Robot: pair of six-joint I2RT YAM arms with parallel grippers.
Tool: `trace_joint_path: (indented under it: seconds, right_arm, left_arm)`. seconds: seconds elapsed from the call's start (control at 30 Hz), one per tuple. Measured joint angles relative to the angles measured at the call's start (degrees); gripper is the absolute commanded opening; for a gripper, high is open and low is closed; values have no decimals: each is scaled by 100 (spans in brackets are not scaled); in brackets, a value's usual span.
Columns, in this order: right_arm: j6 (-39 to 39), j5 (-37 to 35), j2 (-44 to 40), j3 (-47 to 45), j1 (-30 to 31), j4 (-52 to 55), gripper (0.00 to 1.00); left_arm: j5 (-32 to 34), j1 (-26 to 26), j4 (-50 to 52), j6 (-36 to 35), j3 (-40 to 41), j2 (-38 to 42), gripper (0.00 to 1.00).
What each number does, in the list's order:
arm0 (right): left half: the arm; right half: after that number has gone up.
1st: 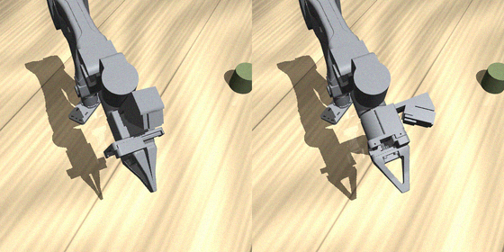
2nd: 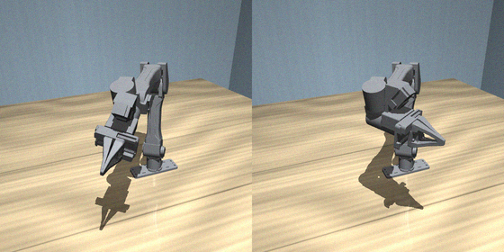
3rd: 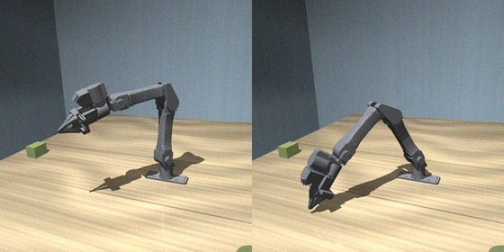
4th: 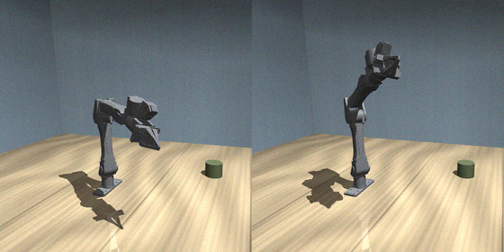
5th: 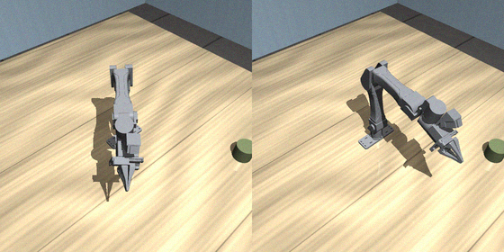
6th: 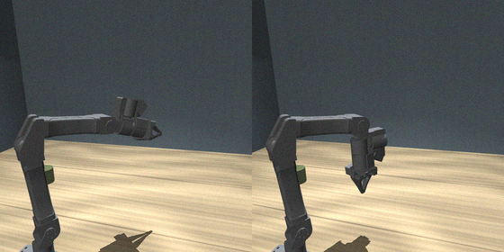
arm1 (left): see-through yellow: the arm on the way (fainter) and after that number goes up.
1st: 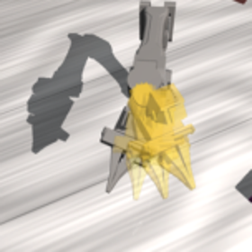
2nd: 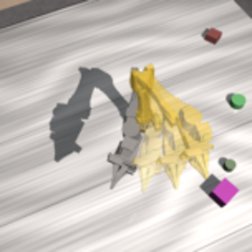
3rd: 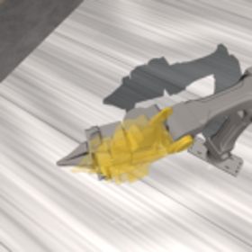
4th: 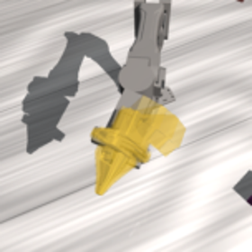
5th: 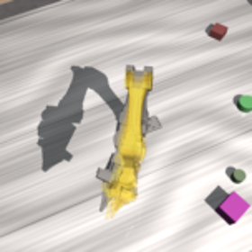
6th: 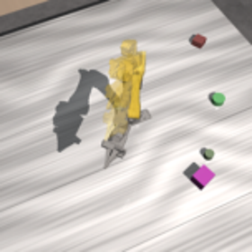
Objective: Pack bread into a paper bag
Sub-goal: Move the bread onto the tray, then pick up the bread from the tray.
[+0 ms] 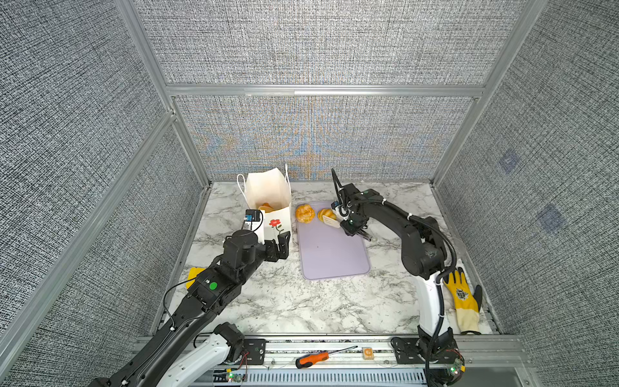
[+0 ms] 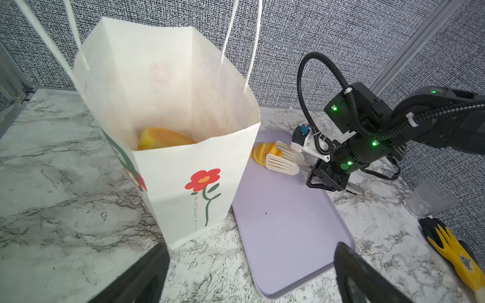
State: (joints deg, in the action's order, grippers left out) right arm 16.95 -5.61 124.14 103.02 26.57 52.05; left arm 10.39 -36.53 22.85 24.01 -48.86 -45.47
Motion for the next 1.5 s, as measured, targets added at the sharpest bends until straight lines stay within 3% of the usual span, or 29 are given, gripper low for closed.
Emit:
trace_joint_path:
  seconds: [0.47,0.87,1.5]
  right_arm:
    - [-236,22,-662,-1204,4,-284,51]
    - [-529,295,-715,-1150,11,-396,57]
    - [-678,313,-367,-734,68,-295,58]
  left_arm:
    - [13,-2,0,-4,2,-4,99]
    - [13,-2,7,-2,2,-46,99]
    - [11,-2,24,-4,2,-35,99]
